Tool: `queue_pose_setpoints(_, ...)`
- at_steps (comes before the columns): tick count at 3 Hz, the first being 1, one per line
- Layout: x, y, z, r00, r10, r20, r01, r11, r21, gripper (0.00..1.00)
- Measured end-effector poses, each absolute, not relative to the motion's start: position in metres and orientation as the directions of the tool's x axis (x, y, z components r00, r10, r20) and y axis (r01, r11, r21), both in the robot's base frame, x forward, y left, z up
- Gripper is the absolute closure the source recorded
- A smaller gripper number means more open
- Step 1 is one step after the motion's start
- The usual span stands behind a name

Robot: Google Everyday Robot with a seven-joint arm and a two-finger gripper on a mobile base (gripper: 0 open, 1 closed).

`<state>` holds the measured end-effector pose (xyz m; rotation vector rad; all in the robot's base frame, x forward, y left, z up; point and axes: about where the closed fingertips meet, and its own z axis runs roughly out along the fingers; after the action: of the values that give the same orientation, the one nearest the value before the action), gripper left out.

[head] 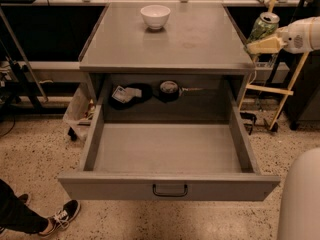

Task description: Place green can into top drawer

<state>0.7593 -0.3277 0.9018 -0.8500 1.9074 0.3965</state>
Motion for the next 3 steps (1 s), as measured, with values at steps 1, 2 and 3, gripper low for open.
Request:
queue_pose_setpoints(1, 0.76, -0.327, 0.901, -0.284, -0.39, -0.876, -0.707, 0.702, -0.084, 1.0)
queue_pose_setpoints(2, 0.748, -0.312, 0.892, -0.286, -0.419, -0.862, -0.755, 0.652, -0.067, 1.0)
queue_pose_setpoints(3, 0.702, -0.318, 0.923, -0.193, -0.459, -0.867, -0.793, 0.593, -0.137, 1.0)
